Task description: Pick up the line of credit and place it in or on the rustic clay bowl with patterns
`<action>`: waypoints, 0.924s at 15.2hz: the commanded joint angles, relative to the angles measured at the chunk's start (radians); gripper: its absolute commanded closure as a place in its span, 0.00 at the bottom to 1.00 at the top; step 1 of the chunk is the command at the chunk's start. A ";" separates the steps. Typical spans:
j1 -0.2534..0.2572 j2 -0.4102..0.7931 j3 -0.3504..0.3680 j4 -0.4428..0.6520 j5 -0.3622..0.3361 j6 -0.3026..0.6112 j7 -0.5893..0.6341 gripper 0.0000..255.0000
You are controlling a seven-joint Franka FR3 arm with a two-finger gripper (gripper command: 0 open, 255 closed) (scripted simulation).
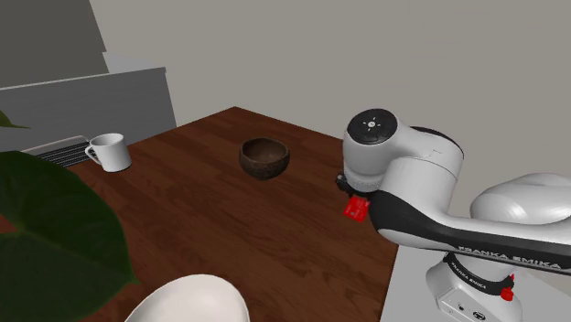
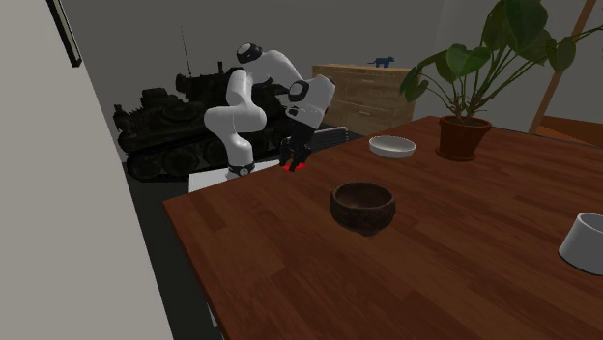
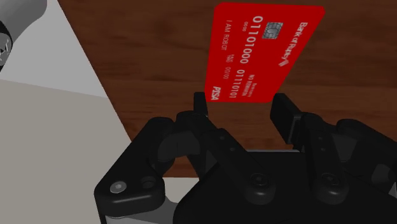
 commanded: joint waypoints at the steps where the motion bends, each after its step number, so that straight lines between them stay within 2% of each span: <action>1: 0.005 -0.014 -0.031 0.013 -0.017 -0.029 -0.013 1.00; 14: 0.003 -0.062 -0.174 0.119 -0.108 -0.181 -0.077 1.00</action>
